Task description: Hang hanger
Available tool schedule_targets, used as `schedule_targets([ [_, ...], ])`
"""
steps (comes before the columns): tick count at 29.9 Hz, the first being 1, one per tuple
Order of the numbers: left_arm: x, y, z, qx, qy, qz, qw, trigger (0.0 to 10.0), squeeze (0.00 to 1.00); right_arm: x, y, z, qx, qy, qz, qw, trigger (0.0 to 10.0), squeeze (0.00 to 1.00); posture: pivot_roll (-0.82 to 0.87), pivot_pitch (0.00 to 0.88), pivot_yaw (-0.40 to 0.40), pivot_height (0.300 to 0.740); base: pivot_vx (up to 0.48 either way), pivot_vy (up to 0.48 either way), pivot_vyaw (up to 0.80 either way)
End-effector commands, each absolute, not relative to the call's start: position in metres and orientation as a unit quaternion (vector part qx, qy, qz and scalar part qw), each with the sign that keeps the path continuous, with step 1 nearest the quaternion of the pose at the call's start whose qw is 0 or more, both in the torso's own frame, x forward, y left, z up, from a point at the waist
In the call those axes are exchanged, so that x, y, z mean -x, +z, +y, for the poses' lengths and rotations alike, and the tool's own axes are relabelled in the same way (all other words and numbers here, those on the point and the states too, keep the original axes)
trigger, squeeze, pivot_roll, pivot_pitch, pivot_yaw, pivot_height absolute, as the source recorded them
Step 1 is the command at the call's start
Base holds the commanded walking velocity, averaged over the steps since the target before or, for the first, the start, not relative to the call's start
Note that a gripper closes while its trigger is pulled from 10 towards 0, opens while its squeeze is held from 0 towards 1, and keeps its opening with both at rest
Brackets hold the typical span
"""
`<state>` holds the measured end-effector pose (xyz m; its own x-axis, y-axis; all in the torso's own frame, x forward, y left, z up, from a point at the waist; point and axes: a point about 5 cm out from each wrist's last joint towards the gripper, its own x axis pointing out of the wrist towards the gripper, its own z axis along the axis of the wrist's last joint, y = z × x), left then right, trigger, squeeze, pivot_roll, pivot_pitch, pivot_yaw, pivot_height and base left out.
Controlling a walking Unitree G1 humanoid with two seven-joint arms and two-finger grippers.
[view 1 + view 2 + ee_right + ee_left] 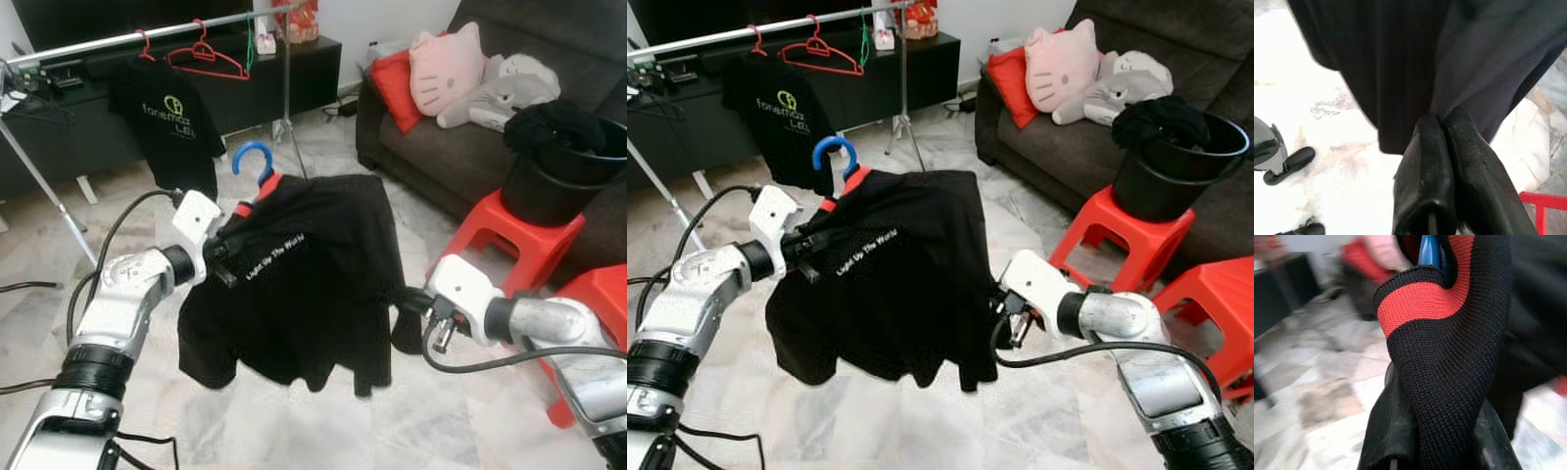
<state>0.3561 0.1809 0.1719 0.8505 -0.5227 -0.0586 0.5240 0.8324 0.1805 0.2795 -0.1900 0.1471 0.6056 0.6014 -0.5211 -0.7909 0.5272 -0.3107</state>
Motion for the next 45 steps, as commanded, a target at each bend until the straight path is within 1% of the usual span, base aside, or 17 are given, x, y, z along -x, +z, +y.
schedule_targets([
  [1, -0.365, 0.199, 0.198, -0.085, -0.189, -0.053, 0.977, 0.0, 0.00, -0.273, 0.144, -0.181, 0.261, 0.436, 0.186, 0.841, 0.0, 0.00, -0.07, 0.000, -0.023, 0.740, 0.000, 0.000, 0.00],
  [5, -0.373, 0.201, 0.207, -0.046, -0.104, -0.067, 0.991, 0.0, 0.00, -0.269, 0.141, -0.173, 0.258, 0.455, 0.187, 0.831, 0.0, 0.00, -0.07, 0.000, -0.025, 0.740, 0.000, 0.000, 0.00],
  [9, -0.376, 0.203, 0.205, -0.024, -0.063, -0.078, 0.995, 0.0, 0.00, -0.265, 0.142, -0.168, 0.252, 0.474, 0.187, 0.823, 0.0, 0.00, -0.07, 0.000, -0.030, 0.740, 0.000, 0.000, 0.00],
  [12, -0.377, 0.203, 0.202, -0.021, -0.063, -0.080, 0.995, 0.0, 0.00, -0.264, 0.142, -0.167, 0.251, 0.476, 0.187, 0.822, 0.0, 0.00, -0.07, 0.000, -0.030, 0.740, 0.000, 0.000, 0.00],
  [13, -0.378, 0.203, 0.191, -0.020, -0.083, -0.084, 0.993, 0.0, 0.00, -0.263, 0.141, -0.167, 0.251, 0.477, 0.191, 0.821, 0.0, 0.00, -0.07, 0.000, -0.031, 0.740, 0.000, 0.000, 0.00],
  [15, -0.378, 0.203, 0.188, -0.017, -0.086, -0.089, 0.992, 0.0, 0.00, -0.262, 0.140, -0.167, 0.250, 0.482, 0.195, 0.817, 0.0, 0.00, -0.07, 0.000, -0.031, 0.740, 0.000, 0.000, 0.00],
  [19, -0.380, 0.216, 0.189, 0.057, -0.039, -0.138, 0.988, 0.0, 0.00, -0.253, 0.139, -0.161, 0.245, 0.506, 0.198, 0.803, 0.0, 0.00, -0.08, 0.000, -0.030, 0.740, 0.000, 0.000, 0.00],
  [21, -0.379, 0.213, 0.174, 0.046, -0.109, -0.125, 0.985, 0.0, 0.00, -0.255, 0.136, -0.164, 0.265, 0.494, 0.203, 0.803, 0.0, 0.00, -0.08, 0.000, -0.030, 0.740, 0.000, 0.000, 0.00],
  [23, -0.377, 0.212, 0.169, 0.038, -0.131, -0.121, 0.983, 0.0, 0.00, -0.256, 0.135, -0.166, 0.271, 0.488, 0.204, 0.804, 0.0, 0.00, -0.08, 0.000, -0.030, 0.740, 0.000, 0.000, 0.00],
  [24, -0.369, 0.206, 0.151, -0.009, -0.235, -0.108, 0.966, 0.0, 0.00, -0.263, 0.134, -0.173, 0.284, 0.460, 0.211, 0.814, 10.0, 0.00, -0.08, 0.000, -0.030, 0.740, 0.000, 0.000, 0.00],
  [28, -0.348, 0.190, 0.132, -0.084, -0.377, -0.076, 0.919, 0.0, 0.00, -0.268, 0.136, -0.177, 0.288, 0.443, 0.212, 0.822, 10.0, 0.00, -0.08, 0.000, -0.032, 0.740, 0.000, 0.000, 0.00],
  [29, -0.339, 0.180, 0.130, -0.113, -0.422, -0.051, 0.898, 0.0, 0.00, -0.267, 0.137, -0.176, 0.291, 0.452, 0.211, 0.816, 10.0, 0.00, -0.08, 0.000, -0.032, 0.740, 0.000, 0.000, 0.00],
  [41, -0.321, 0.161, 0.153, -0.203, -0.490, 0.030, 0.847, 0.0, 0.00, -0.266, 0.138, -0.176, 0.307, 0.473, 0.213, 0.798, 10.0, 0.00, -0.07, 0.000, -0.037, 0.740, 0.000, 0.000, 0.00],
  [42, -0.319, 0.157, 0.159, -0.231, -0.494, 0.051, 0.837, 0.0, 0.00, -0.265, 0.140, -0.177, 0.309, 0.480, 0.216, 0.792, 10.0, 0.16, -0.07, 0.000, -0.037, 0.740, 0.000, 0.000, 0.00],
  [43, -0.319, 0.157, 0.159, -0.231, -0.494, 0.051, 0.837, 0.0, 0.00, -0.265, 0.140, -0.177, 0.309, 0.480, 0.216, 0.792, 10.0, 0.16, -0.07, 0.000, -0.037, 0.740, 0.000, 0.000, 0.00],
  [44, -0.318, 0.155, 0.161, -0.240, -0.494, 0.058, 0.834, 0.0, 0.00, -0.264, 0.140, -0.177, 0.310, 0.483, 0.217, 0.790, 10.0, 0.62, -0.07, 0.000, -0.037, 0.740, 0.000, 0.000, 0.00],
  [45, -0.318, 0.154, 0.162, -0.245, -0.494, 0.062, 0.832, 0.0, 0.00, -0.264, 0.140, -0.178, 0.310, 0.485, 0.218, 0.788, 10.0, 0.62, -0.07, 0.000, -0.037, 0.740, 0.000, 0.000, 0.00],
])
